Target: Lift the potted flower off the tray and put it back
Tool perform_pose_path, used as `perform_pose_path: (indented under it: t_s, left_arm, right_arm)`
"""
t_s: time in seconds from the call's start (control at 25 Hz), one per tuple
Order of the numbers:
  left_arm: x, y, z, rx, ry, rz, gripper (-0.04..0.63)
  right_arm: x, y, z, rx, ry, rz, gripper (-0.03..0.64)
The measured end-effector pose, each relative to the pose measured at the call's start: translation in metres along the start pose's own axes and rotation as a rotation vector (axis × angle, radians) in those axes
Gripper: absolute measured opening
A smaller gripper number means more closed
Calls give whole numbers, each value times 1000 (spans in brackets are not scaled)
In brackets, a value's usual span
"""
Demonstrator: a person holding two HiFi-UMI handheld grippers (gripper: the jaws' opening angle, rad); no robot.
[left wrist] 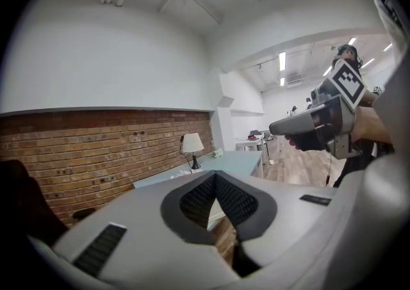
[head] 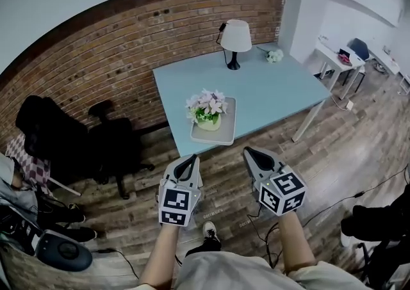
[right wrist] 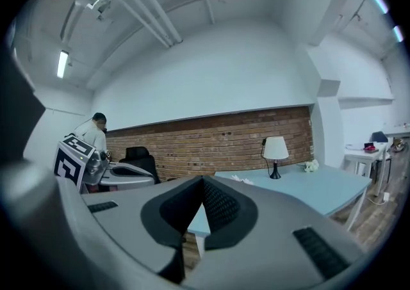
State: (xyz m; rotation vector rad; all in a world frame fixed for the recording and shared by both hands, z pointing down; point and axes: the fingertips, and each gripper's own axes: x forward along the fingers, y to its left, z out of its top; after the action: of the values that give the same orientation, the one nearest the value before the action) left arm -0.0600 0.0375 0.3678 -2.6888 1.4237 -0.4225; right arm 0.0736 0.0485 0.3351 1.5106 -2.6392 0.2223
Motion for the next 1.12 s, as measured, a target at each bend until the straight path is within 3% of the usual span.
perform_pose_path:
  t_s: [0.4, 0.64, 0.96, 1.12]
  left_arm:
    - [65, 55, -9, -27, 24, -31, 12]
    - [91, 70, -19, -41, 26, -63, 15]
    - [127, 83, -44, -67, 75, -129, 46]
    - [145, 87, -61, -88, 124, -162, 106]
  right_arm:
    - [73, -36, -2, 9, 50, -26, 21]
    - [103, -43, -14, 17, 87, 6, 23]
    - [139, -42, -39, -60, 169, 65, 24]
    - [158, -43, -53, -112, 221, 94, 130]
